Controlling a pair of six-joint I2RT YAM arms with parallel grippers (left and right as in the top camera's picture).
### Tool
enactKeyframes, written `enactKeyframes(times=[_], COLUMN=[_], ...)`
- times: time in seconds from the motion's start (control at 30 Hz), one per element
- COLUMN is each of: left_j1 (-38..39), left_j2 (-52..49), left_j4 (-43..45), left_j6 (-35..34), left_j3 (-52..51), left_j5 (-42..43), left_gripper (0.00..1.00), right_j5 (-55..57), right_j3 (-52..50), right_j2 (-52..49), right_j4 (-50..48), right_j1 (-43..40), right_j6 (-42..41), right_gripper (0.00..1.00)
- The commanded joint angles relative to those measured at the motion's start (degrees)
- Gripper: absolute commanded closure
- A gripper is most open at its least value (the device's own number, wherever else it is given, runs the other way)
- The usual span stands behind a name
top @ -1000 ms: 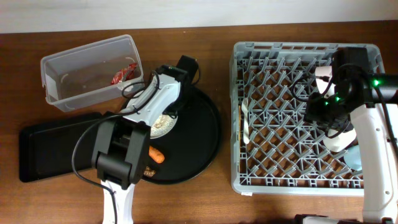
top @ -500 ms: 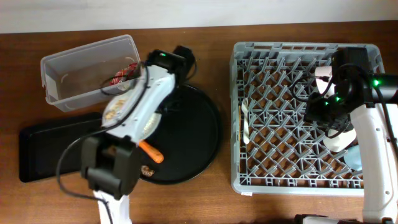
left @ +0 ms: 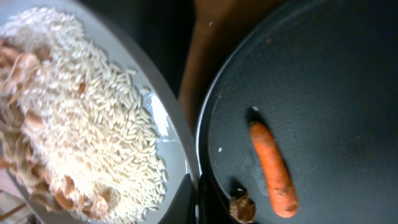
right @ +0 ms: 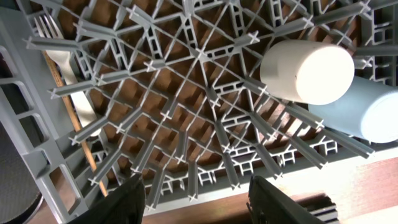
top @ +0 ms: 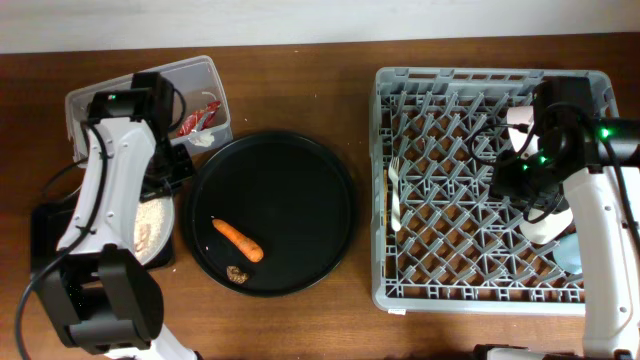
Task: Sort waste into correct bins and load items into the dishwasher rack
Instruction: 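Tip the plate over the black board to scrape food off, then lift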
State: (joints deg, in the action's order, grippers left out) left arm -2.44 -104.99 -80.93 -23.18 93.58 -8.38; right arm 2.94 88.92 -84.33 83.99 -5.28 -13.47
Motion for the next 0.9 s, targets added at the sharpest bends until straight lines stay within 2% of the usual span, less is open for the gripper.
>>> enactKeyframes(times=[0.0, 0.13, 0.27, 0.33, 0.5, 0.63, 0.7, 0.8, 0.87], left_j1=[-3.43, -9.73, -17.77, -21.07, -28.22, -35.01, -38.34, -40.76, -40.76], left_j2=[1.31, 1.31, 1.31, 1.31, 1.31, 1.31, 1.31, 1.31, 1.31], left_j4=[2.23, 2.99, 2.91, 2.67, 1.14, -3.72, -6.84, -7.61, -8.44], left_j6=[6.25, 16.76, 29.42, 33.4, 39.74, 40.85, 40.85, 40.87, 40.87], left_j3=[-2.49, -2.58, -2.58, -2.58, -2.58, -2.58, -2.58, -2.58, -2.58], left_j5=[7.26, 18.47, 37.73, 46.31, 60.15, 75.01, 78.05, 77.33, 72.98], left_gripper=[1.0, 1.0, 1.0, 1.0, 1.0, 1.0, 1.0, 1.0, 1.0], right_j5=[0.76, 0.74, 0.74, 0.74, 0.74, 0.74, 0.76, 0.76, 0.76], right_j3=[-0.26, -0.26, -0.26, -0.26, -0.26, -0.26, -0.26, -0.26, -0.26], right_j2=[0.07, 0.07, 0.07, 0.07, 0.07, 0.07, 0.07, 0.07, 0.07], right_j4=[0.07, 0.07, 0.07, 0.07, 0.07, 0.07, 0.07, 0.04, 0.07], right_j1=[-0.37, -0.37, -0.37, -0.37, -0.37, -0.37, -0.37, -0.37, -0.37], right_j6=[0.2, 0.2, 0.2, 0.2, 0.2, 0.2, 0.2, 0.2, 0.2], right_gripper=[0.43, 0.43, 0.43, 0.43, 0.43, 0.43, 0.43, 0.43, 0.43])
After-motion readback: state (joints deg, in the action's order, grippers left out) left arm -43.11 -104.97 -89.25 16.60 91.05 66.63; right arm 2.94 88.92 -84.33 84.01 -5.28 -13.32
